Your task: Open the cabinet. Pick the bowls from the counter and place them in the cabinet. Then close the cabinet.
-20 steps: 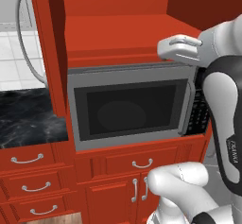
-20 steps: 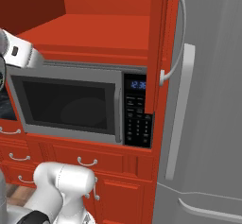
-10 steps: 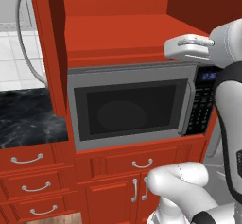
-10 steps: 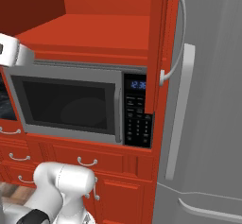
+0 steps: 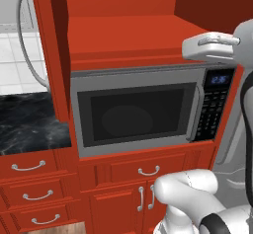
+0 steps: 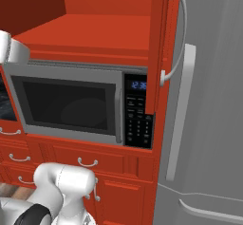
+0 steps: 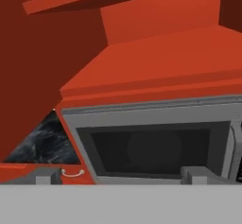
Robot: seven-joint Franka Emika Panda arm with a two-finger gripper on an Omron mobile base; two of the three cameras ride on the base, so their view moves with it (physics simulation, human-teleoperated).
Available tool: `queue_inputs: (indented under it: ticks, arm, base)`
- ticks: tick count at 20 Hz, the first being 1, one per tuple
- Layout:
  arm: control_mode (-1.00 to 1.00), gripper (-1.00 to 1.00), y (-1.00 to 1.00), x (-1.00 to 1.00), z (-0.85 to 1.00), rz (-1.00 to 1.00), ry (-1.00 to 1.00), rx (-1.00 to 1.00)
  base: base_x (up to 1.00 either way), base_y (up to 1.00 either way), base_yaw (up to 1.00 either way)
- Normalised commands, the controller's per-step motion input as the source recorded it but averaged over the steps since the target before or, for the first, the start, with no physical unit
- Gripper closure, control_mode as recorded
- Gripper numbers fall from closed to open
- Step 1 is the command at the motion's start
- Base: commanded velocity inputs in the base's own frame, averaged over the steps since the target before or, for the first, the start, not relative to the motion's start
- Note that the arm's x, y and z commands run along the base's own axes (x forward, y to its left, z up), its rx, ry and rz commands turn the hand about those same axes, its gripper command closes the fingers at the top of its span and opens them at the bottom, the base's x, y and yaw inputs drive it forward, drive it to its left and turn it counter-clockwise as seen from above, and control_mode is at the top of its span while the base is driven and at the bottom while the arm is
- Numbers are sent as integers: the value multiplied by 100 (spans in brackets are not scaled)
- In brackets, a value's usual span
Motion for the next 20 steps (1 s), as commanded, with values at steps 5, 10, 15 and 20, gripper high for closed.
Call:
queue_inputs:
  ticks: [5,10,15,20]
  arm:
    - [100,-100,0,-26,4,0,0,-2]
    - [100,-100,0,0,0,0,0,0]
    - [100,-100,0,0,0,0,0,0]
    - [100,-100,0,0,0,0,0,0]
  base:
    - [-17,-2,0]
    - [-99,-13,-2]
    - [-100,11,-5]
    - [-100,83,-4]
